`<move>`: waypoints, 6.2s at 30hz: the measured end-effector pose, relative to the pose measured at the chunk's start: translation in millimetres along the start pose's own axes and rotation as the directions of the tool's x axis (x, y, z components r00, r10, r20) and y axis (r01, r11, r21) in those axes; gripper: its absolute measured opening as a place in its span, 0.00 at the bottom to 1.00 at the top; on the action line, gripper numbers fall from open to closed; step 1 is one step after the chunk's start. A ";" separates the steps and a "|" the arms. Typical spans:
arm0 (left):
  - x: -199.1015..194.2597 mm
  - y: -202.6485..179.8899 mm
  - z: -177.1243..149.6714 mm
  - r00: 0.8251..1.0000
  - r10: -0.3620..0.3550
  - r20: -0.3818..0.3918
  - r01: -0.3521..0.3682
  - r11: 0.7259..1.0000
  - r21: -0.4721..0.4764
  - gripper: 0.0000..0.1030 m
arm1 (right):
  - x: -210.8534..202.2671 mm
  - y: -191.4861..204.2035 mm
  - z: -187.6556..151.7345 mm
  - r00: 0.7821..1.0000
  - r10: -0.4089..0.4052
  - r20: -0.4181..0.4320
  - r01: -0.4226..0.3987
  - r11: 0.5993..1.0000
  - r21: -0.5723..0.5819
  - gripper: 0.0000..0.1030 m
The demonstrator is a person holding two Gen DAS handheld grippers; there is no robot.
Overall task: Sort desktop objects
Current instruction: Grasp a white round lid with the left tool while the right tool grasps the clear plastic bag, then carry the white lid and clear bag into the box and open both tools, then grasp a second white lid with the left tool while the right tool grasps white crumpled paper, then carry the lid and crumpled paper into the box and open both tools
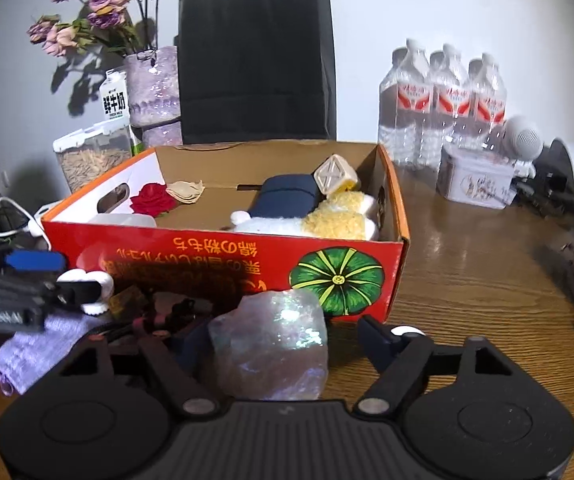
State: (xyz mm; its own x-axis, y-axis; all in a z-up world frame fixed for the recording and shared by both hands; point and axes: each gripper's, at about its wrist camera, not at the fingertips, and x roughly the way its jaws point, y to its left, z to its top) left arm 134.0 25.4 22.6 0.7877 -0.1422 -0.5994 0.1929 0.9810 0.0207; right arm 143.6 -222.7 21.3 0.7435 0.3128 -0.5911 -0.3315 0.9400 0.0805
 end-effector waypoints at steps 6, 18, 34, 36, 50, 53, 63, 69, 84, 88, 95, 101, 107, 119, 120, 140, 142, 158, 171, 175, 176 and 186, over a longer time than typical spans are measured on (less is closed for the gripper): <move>14.6 -7.3 -4.6 0.999 -0.020 -0.030 0.022 0.998 0.051 0.53 | 6.5 -2.2 -5.2 0.999 0.029 -0.015 -0.029 0.999 0.025 0.50; -24.7 -0.5 -0.3 0.999 -0.031 0.037 0.032 0.998 -0.047 0.40 | -21.6 -4.8 -7.9 0.993 0.070 0.097 -0.076 0.996 0.052 0.39; -124.2 -35.6 -38.5 0.992 -0.121 0.042 0.126 0.981 -0.144 0.40 | -127.9 6.5 -65.8 0.983 0.115 0.144 -0.119 0.993 0.023 0.39; -129.8 -41.3 -45.5 0.992 -0.120 0.031 0.123 0.984 -0.127 0.40 | -132.2 8.6 -72.7 0.985 0.114 0.134 -0.118 0.993 0.023 0.39; -158.2 -38.6 -56.0 0.991 -0.132 0.032 0.135 0.980 -0.149 0.40 | -166.4 14.0 -79.1 0.983 0.074 0.167 -0.083 0.995 0.047 0.39; -157.3 -27.8 -44.1 0.990 -0.129 0.050 0.135 0.978 -0.160 0.40 | -170.5 11.0 -62.0 0.976 0.104 0.189 -0.112 0.993 0.034 0.39; -81.1 23.2 81.2 0.987 -0.127 0.100 0.139 0.984 -0.116 0.40 | -74.3 5.6 95.7 0.960 0.237 0.151 -0.242 0.970 0.018 0.39; 60.0 49.8 153.5 0.994 -0.073 -0.086 0.057 0.983 -0.175 0.40 | 91.0 0.7 171.0 0.957 0.273 -0.102 -0.249 0.948 0.200 0.39; 129.0 83.7 163.5 0.986 0.055 -0.154 -0.079 0.985 -0.153 0.78 | 151.3 20.0 185.1 0.986 0.108 -0.126 -0.086 0.981 0.173 0.72; 82.3 71.4 168.8 0.994 0.049 -0.101 -0.065 0.985 -0.157 0.83 | 91.5 22.8 176.5 0.997 0.046 -0.061 -0.040 0.994 0.100 0.75; -33.6 25.4 131.1 0.998 0.041 0.038 -0.038 0.997 -0.070 0.99 | -16.5 15.0 105.5 0.998 0.049 0.025 -0.049 0.999 0.011 0.84; -98.5 -11.9 72.1 0.996 0.049 0.076 -0.050 0.999 0.005 1.00 | -72.7 19.8 26.0 0.998 0.060 0.019 -0.060 0.998 -0.007 0.84; -120.2 -34.8 12.6 0.997 0.062 0.052 -0.064 0.997 0.037 1.00 | -104.5 28.3 -38.9 0.996 0.089 0.013 -0.089 0.995 0.050 0.84; -147.9 -34.5 -87.7 0.997 0.075 0.026 -0.071 0.990 -0.119 1.00 | -144.3 45.2 -103.4 0.999 0.036 0.023 -0.036 0.999 -0.008 0.84; -152.6 -33.5 -94.1 0.996 0.085 0.034 -0.079 0.988 -0.135 1.00 | -146.2 46.8 -107.1 0.999 0.031 0.028 -0.031 0.999 -0.012 0.84; -131.0 -22.4 -93.7 0.993 0.096 0.066 -0.088 0.989 -0.120 1.00 | -120.9 27.0 -74.9 0.994 -0.045 0.096 0.046 0.999 -0.006 0.84; -119.2 -13.0 -81.9 0.994 0.090 0.068 -0.081 0.989 -0.125 1.00 | -108.7 19.1 -60.9 0.994 -0.055 0.092 0.055 0.998 0.003 0.84; -3.7 45.9 -13.5 0.998 0.051 -0.025 -0.054 0.986 -0.155 0.75 | 26.6 -0.7 7.1 0.997 -0.045 -0.067 0.049 0.997 0.054 0.50; -11.3 41.1 -14.5 0.996 0.078 -0.032 -0.082 0.989 -0.126 0.40 | 6.6 20.4 -2.8 0.998 -0.061 0.003 0.061 0.998 -0.013 0.20; -47.9 35.7 -13.4 0.997 0.071 0.019 -0.067 0.984 -0.166 0.40 | -30.9 31.6 -6.5 0.997 -0.056 0.052 0.058 0.997 -0.040 0.20; -57.6 33.0 -13.7 0.997 0.066 0.028 -0.060 0.983 -0.172 0.40 | -39.8 33.1 -7.7 0.997 -0.050 0.063 0.053 0.998 -0.044 0.20; -133.3 -19.8 -52.4 0.999 -0.023 0.048 0.031 0.986 -0.163 0.40 | -118.8 45.1 -58.9 0.997 -0.005 0.073 0.004 1.000 0.013 0.20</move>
State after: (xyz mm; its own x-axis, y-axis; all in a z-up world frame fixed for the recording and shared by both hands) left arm -5.5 31.8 60.1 0.8103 -0.1713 -0.5605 0.1193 0.9845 -0.1284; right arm 6.1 -225.5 47.9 0.7857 0.3175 -0.5309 -0.3209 0.9429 0.0890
